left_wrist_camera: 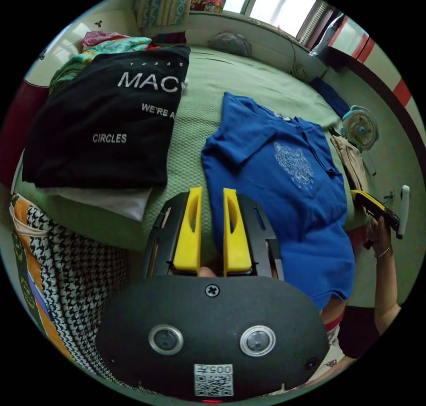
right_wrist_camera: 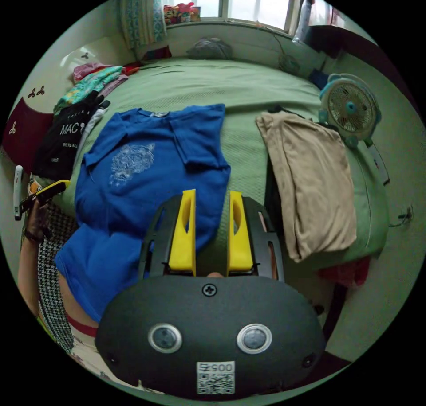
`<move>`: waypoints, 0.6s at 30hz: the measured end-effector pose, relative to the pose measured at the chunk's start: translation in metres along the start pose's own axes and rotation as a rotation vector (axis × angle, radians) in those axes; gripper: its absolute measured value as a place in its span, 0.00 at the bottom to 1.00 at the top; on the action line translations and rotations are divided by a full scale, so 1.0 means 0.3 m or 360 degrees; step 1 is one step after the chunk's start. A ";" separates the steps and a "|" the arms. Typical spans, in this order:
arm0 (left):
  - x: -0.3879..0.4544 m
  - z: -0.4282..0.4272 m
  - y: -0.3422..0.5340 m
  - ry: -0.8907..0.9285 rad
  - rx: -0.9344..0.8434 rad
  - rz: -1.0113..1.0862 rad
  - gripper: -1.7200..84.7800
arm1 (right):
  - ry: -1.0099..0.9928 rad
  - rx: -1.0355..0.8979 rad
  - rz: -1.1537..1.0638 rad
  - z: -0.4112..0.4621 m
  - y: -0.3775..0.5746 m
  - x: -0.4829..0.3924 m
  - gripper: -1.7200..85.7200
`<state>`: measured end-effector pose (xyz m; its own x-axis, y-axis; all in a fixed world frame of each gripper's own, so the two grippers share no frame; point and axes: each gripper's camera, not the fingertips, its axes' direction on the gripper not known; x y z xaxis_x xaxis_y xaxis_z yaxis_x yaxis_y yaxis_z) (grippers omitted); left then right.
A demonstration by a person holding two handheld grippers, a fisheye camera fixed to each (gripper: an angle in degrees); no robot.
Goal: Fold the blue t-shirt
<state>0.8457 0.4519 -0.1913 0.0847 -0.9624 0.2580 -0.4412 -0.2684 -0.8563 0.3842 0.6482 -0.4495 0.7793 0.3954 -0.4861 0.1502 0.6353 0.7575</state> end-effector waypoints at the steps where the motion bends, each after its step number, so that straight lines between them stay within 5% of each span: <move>1: 0.019 0.005 0.004 -0.0005 -0.0022 0.0008 0.12 | -0.0007 -0.0008 0.0014 0.003 0.020 0.005 0.15; 18: 0.178 0.121 -0.023 -0.0211 -0.0132 0.0079 0.15 | 0.0125 -0.0057 0.0105 0.055 0.308 0.050 0.12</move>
<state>0.8856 0.4008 -0.1878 0.1756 -0.9730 0.1501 -0.5193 -0.2210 -0.8255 0.4197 0.7019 -0.3796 0.7363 0.4872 -0.4695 0.0773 0.6288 0.7737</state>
